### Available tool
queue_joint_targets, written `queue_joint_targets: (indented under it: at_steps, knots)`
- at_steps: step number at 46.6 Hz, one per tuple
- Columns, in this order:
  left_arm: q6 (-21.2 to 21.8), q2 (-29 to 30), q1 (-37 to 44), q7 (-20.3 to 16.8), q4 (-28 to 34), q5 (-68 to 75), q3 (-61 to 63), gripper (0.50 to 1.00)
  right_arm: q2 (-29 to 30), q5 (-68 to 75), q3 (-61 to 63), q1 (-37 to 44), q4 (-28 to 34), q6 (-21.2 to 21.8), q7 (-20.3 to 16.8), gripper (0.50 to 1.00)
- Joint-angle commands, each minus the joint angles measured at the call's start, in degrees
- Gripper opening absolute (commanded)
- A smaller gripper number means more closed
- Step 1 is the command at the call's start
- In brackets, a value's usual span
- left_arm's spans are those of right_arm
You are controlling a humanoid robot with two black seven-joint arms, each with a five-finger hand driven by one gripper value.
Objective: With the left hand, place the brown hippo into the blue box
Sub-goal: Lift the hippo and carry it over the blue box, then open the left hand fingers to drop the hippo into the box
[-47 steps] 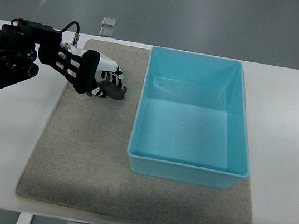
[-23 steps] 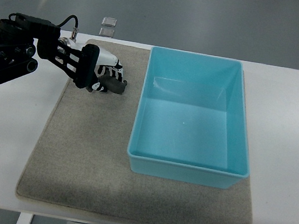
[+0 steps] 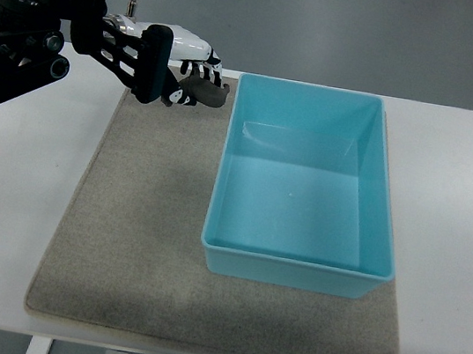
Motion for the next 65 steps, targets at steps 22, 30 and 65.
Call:
queue_joint_targets:
  at_steps: [22, 30, 65]
  knots:
    - [4.8, -0.4, -0.2, 0.0, -11.1, 0.4, -2.9, 0.501, 0.0, 0.0, 0.0, 0.0, 0.0, 0.0, 0.0, 0.936]
    - [4.9, -1.2, 0.5, -0.1, -14.7, 0.2, -2.9, 0.503, 0.0, 0.0, 0.0, 0.0, 0.0, 0.0, 0.0, 0.936]
    - [4.8, -8.1, 5.5, 0.0, -13.2, 0.8, -2.2, 0.546, 0.0, 0.0, 0.0, 0.0, 0.0, 0.0, 0.0, 0.936]
